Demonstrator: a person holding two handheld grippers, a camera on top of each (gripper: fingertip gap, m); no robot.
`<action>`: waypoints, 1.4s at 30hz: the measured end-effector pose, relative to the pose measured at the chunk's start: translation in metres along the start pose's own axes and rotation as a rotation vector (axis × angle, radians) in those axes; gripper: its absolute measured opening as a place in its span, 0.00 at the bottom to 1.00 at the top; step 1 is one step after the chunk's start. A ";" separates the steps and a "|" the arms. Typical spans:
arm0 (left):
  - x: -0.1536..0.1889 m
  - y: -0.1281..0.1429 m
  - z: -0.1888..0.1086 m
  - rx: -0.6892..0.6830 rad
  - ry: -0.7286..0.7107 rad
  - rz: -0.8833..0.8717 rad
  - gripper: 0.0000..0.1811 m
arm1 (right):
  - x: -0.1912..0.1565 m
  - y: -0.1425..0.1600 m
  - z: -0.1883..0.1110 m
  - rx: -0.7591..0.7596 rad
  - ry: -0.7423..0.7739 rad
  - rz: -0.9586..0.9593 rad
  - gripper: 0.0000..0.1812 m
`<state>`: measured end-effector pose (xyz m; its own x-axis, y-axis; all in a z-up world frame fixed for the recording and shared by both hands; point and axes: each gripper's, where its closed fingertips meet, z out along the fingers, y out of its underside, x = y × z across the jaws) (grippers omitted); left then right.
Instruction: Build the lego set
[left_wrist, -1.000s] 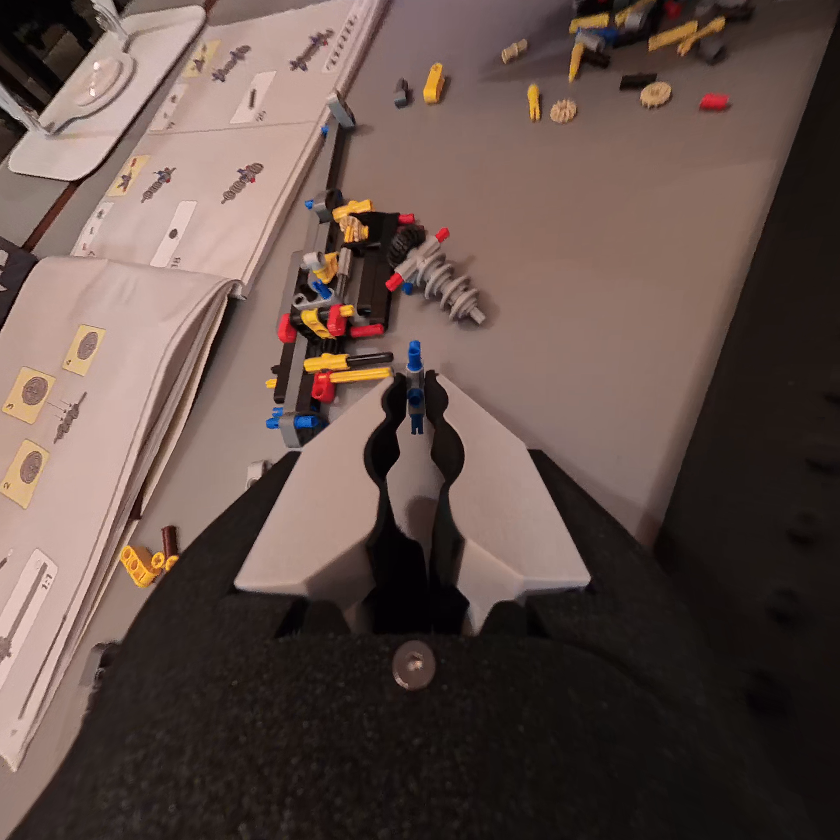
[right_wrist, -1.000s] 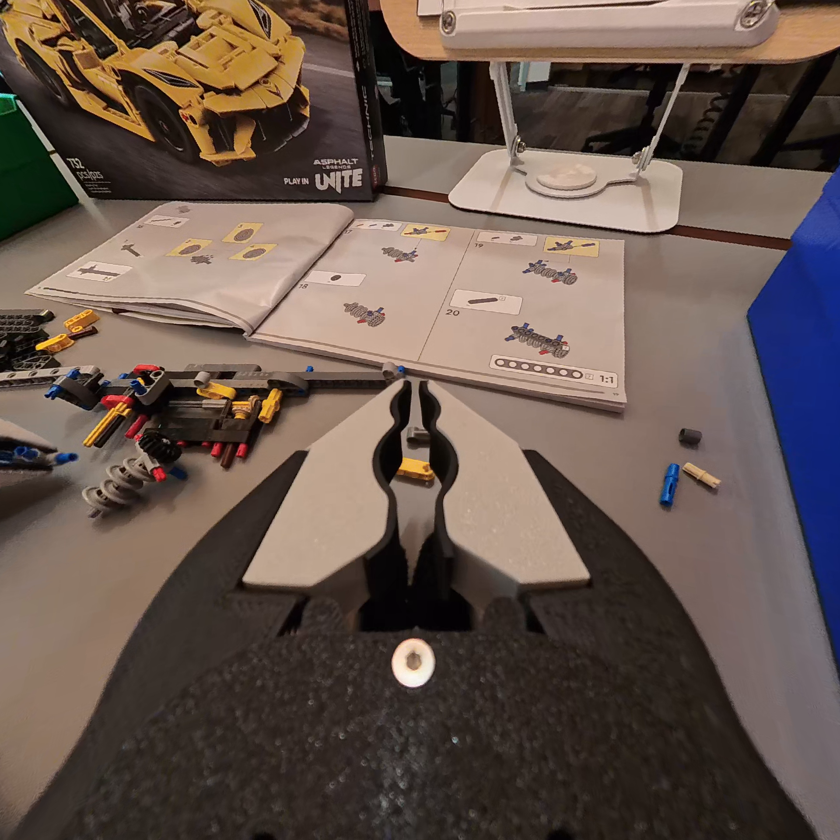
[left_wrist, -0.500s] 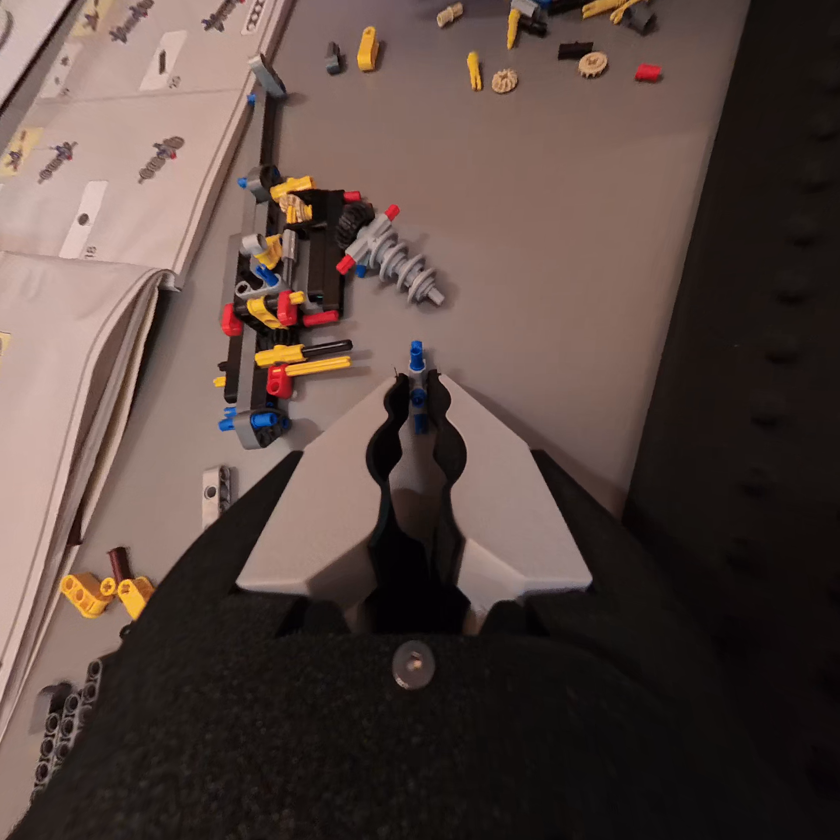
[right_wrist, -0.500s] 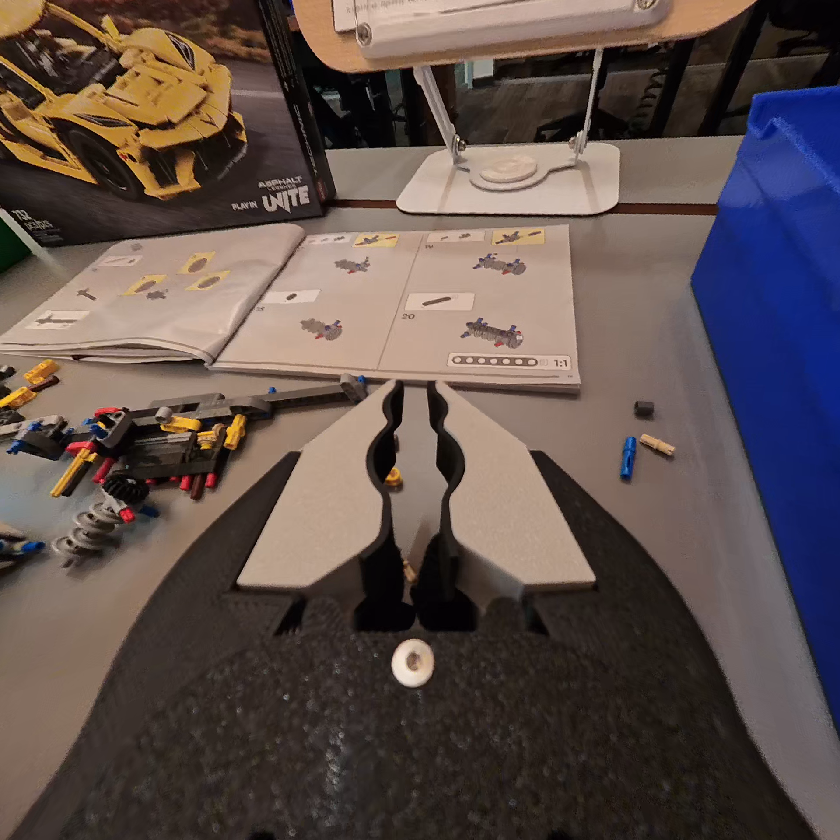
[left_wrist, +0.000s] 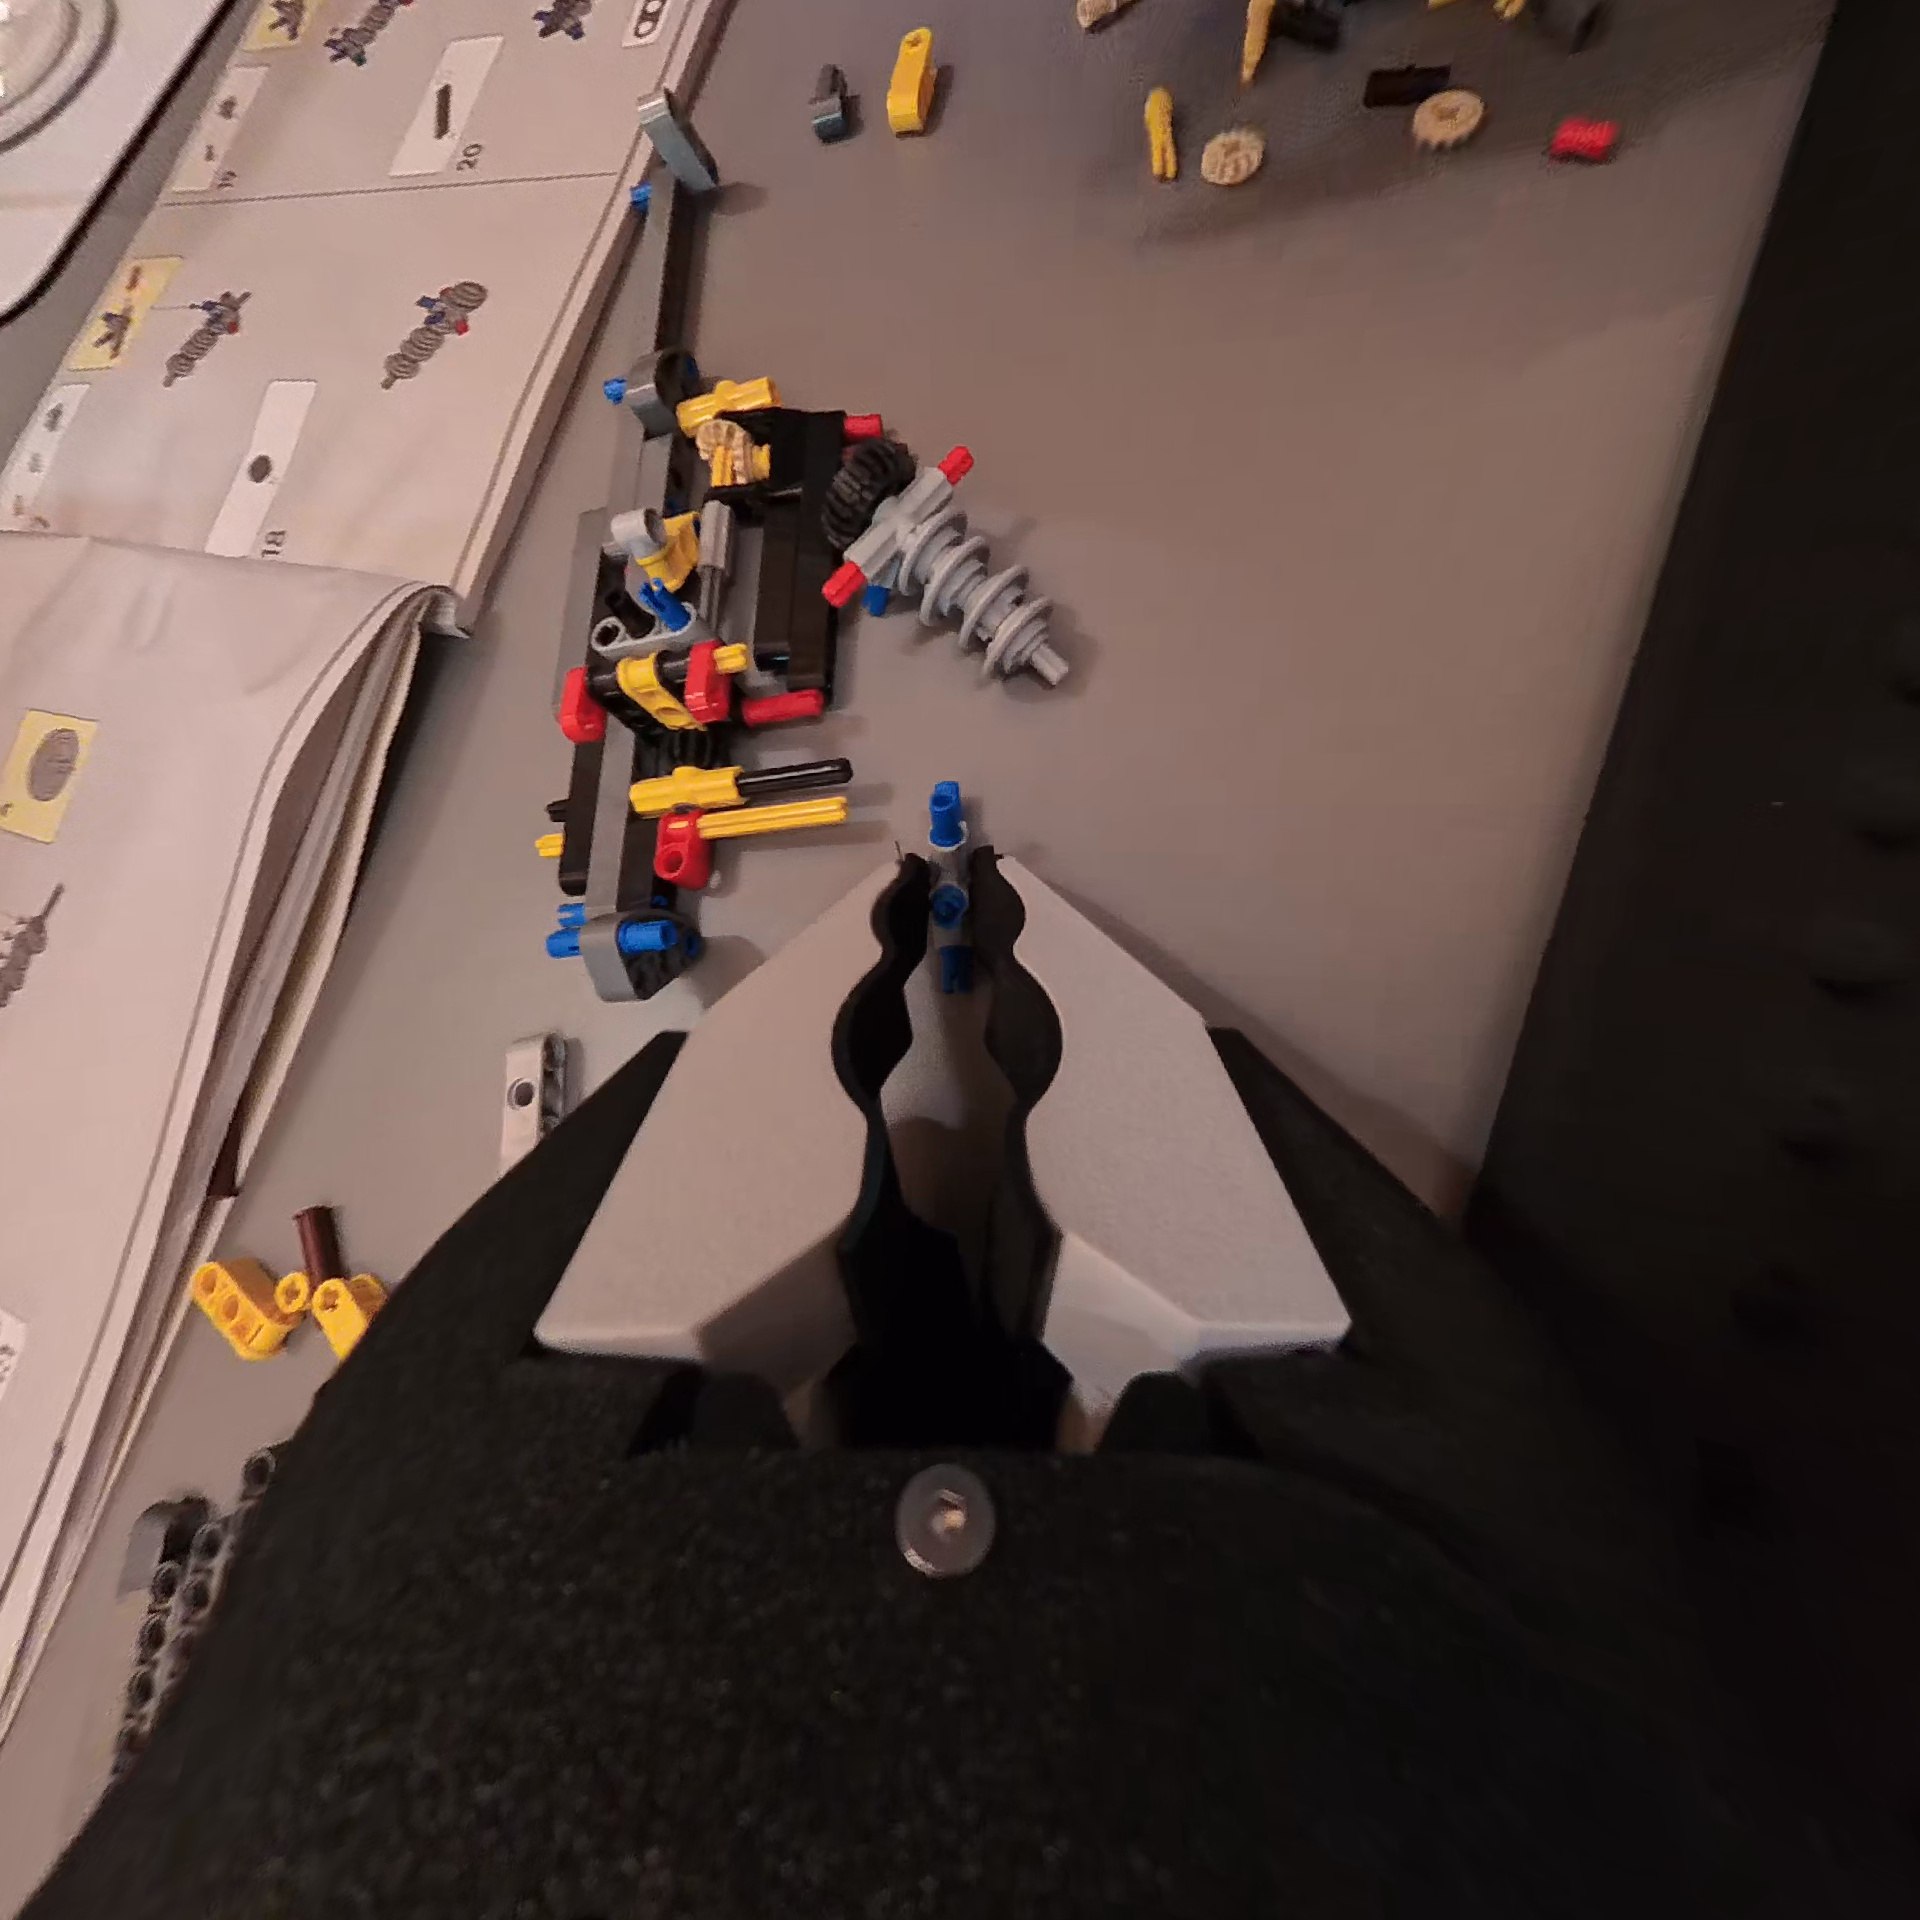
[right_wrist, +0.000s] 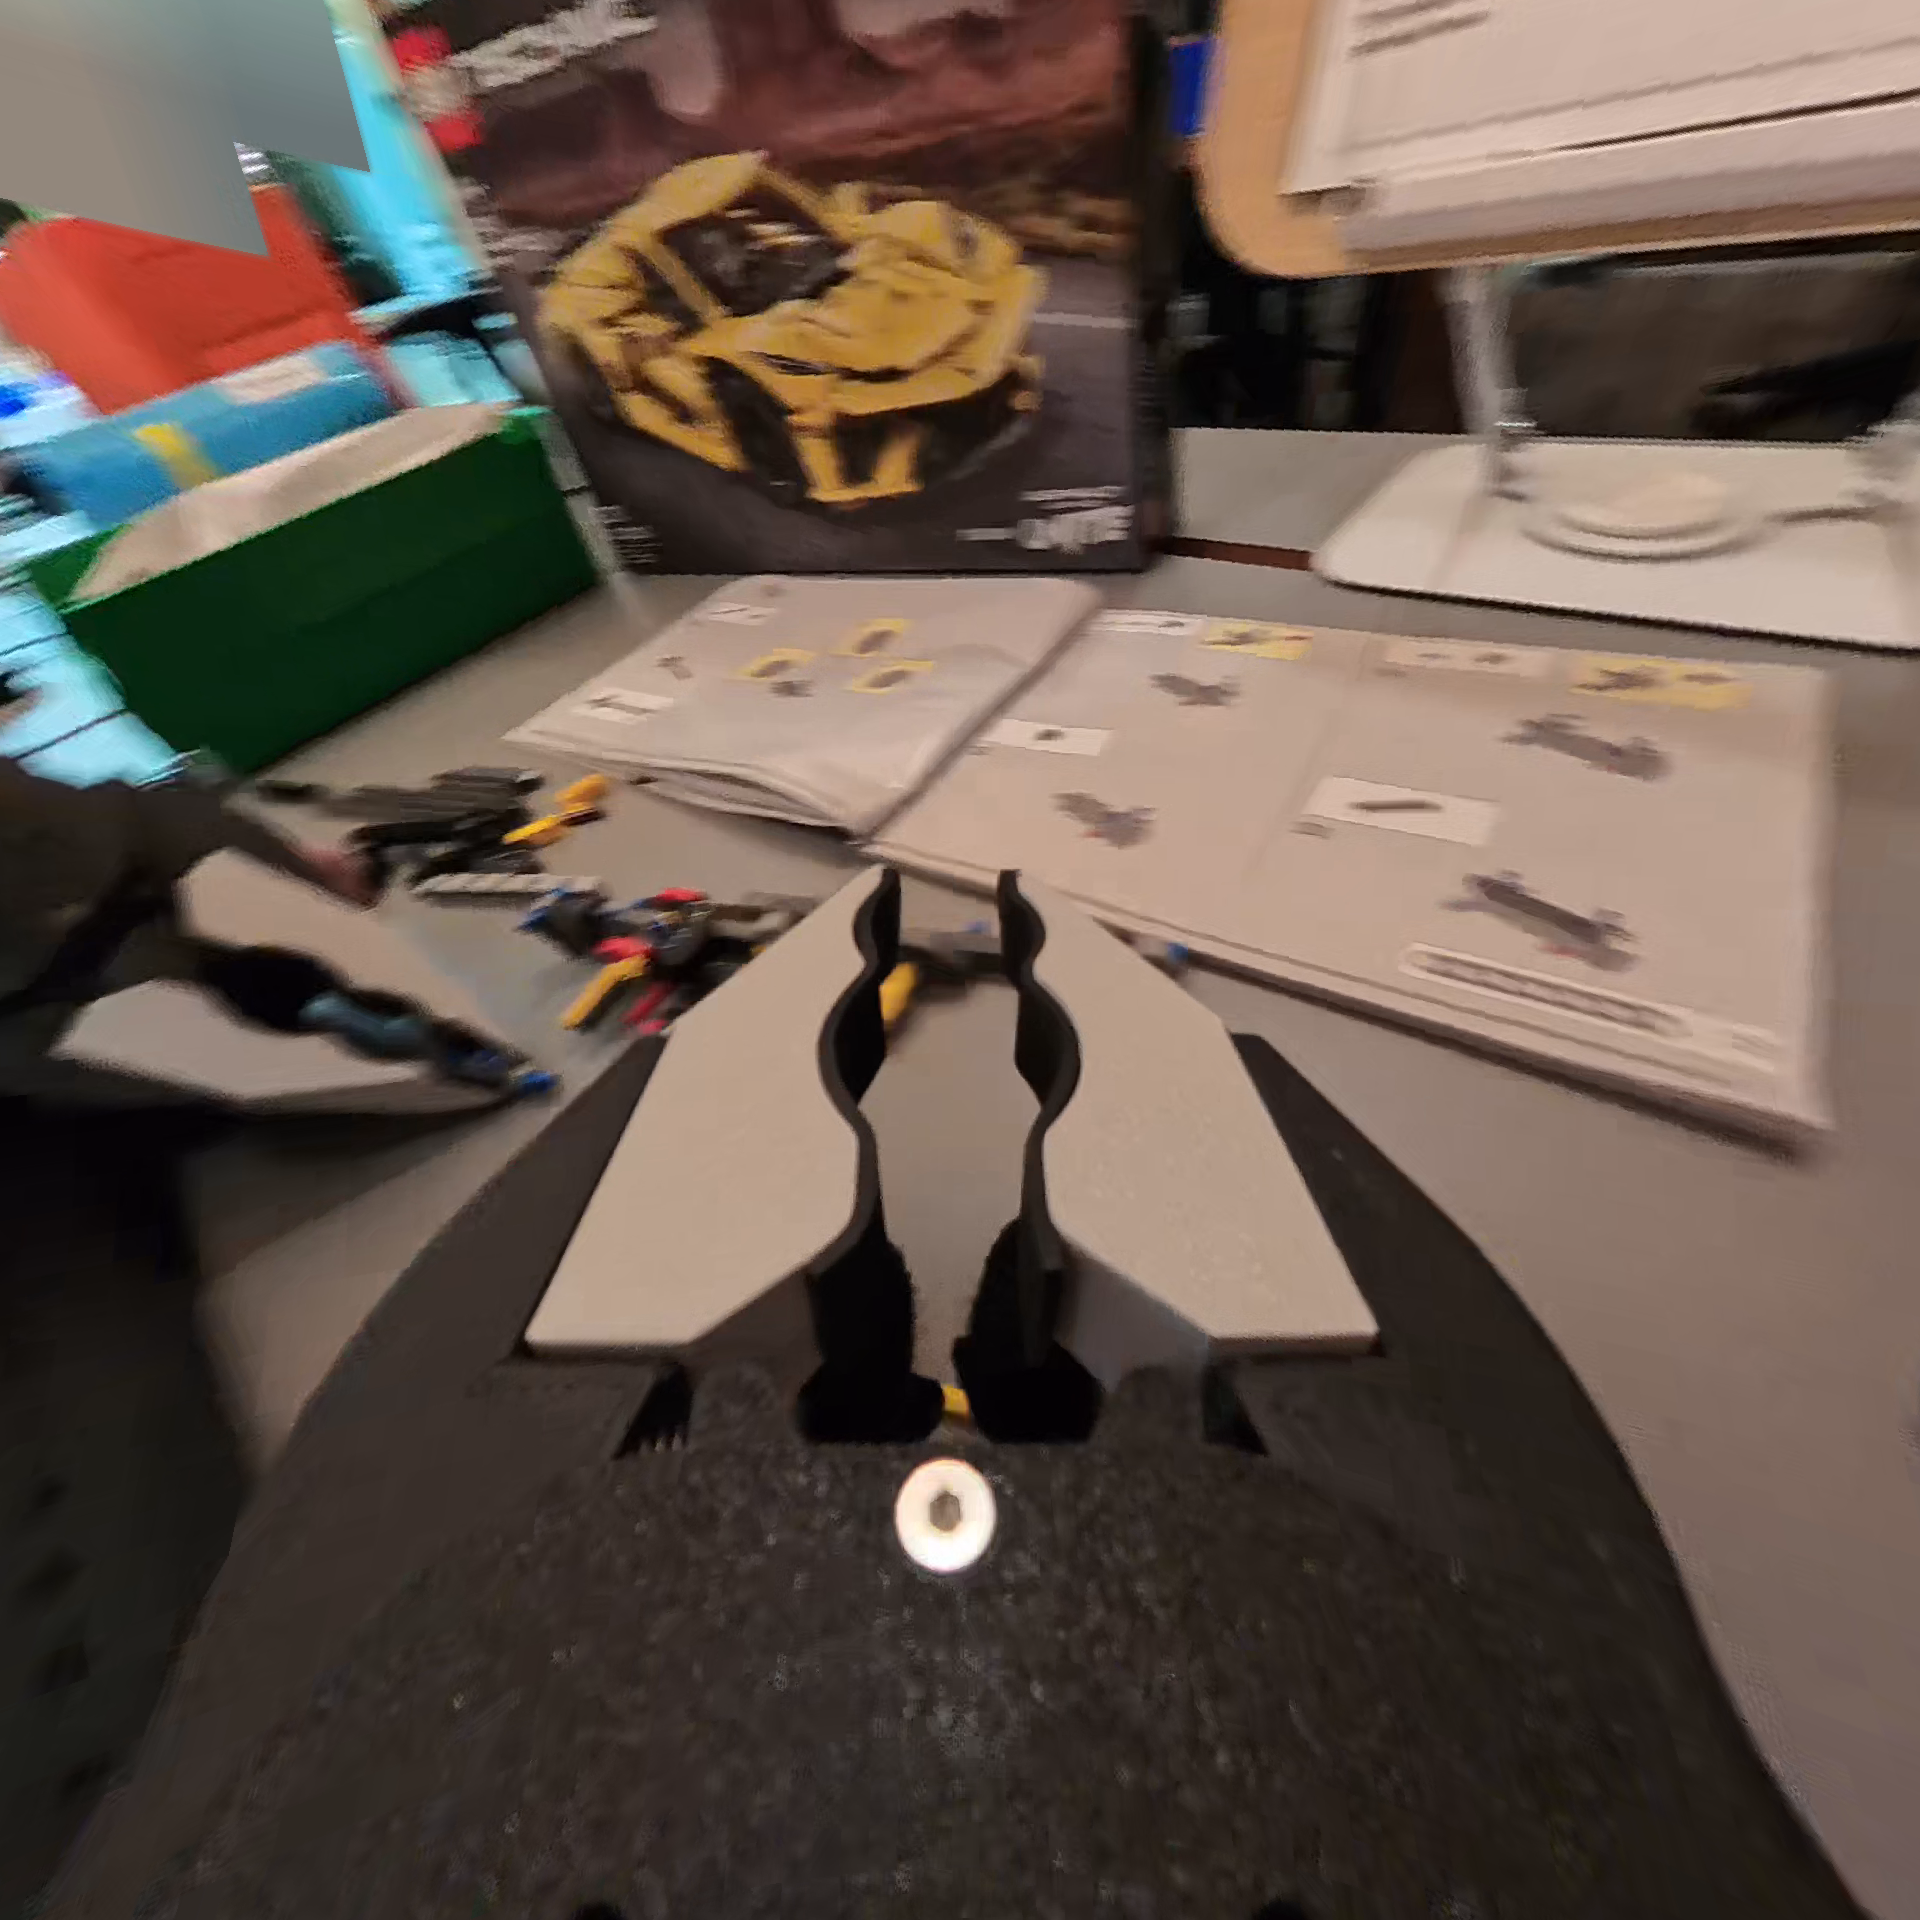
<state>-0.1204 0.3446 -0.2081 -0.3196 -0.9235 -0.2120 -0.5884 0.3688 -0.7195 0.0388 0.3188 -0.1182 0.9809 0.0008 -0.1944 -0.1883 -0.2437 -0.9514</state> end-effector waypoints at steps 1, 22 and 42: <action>-0.002 0.001 0.000 -0.002 -0.020 0.008 0.03 | -0.019 0.003 0.003 -0.021 -0.080 -0.034 0.09; -0.002 -0.004 -0.016 0.085 -0.005 -0.039 0.07 | -0.081 0.078 0.044 -0.548 -0.271 -0.339 0.09; 0.011 -0.094 -0.053 0.504 0.165 -0.420 0.12 | -0.113 -0.034 0.001 0.237 -0.195 -0.544 0.04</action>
<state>-0.1080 0.3058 -0.1080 -0.2722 -0.9349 0.2276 -0.2815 -0.1488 -0.9480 -0.0654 0.3281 -0.0638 0.9167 0.2470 0.3139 0.3081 0.0630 -0.9493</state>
